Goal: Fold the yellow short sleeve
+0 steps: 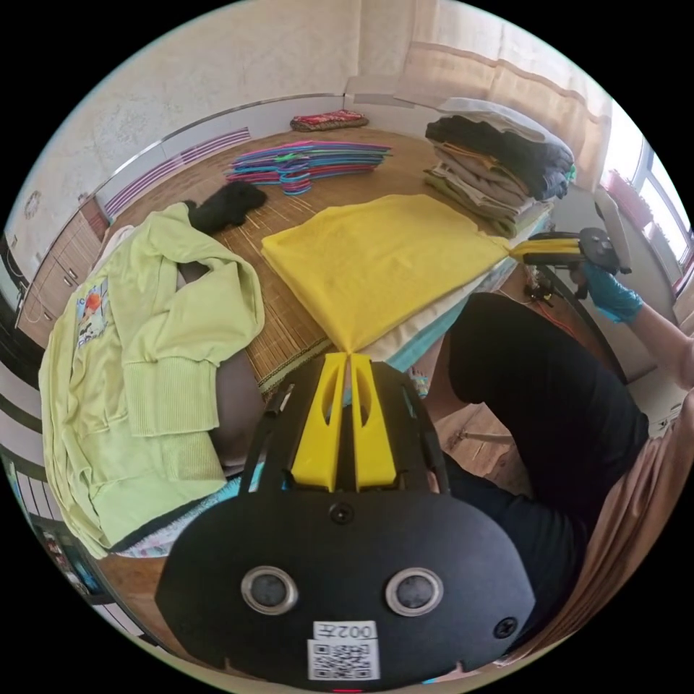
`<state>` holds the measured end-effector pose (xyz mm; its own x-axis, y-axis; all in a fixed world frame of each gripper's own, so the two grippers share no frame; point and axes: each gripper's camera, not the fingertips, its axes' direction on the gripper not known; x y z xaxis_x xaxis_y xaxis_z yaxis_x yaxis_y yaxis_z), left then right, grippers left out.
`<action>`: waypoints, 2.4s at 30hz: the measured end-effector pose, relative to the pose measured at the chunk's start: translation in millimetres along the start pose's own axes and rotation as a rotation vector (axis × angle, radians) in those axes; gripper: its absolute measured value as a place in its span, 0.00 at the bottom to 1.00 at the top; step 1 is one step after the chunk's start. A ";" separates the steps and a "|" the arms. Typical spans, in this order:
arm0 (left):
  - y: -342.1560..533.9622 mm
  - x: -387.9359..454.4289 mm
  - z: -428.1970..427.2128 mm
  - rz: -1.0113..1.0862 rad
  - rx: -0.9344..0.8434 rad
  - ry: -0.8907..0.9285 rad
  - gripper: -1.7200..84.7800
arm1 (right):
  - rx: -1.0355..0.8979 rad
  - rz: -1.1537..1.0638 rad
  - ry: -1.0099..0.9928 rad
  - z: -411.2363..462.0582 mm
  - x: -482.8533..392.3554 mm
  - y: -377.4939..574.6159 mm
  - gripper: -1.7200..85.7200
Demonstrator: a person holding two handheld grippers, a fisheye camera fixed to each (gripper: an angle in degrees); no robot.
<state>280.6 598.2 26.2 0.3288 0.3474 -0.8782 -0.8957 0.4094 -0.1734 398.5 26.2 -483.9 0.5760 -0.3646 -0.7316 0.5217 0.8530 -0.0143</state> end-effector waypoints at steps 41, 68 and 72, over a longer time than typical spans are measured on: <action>15.0 -0.9 -18.7 0.038 -0.014 0.089 0.01 | -0.112 0.035 -0.011 56.8 -72.5 -15.0 0.01; -30.4 14.7 -80.1 0.070 0.081 -0.003 0.01 | 0.145 -0.287 0.099 74.3 -289.3 -147.1 0.15; -29.4 14.2 -83.6 0.054 0.089 -0.014 0.01 | 0.107 -0.235 0.220 87.1 -283.0 -148.2 0.12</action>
<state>286.5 520.6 -18.4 0.2852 0.3828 -0.8787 -0.8824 0.4629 -0.0847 213.0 -29.5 -215.3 0.2888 -0.4476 -0.8463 0.6938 0.7070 -0.1372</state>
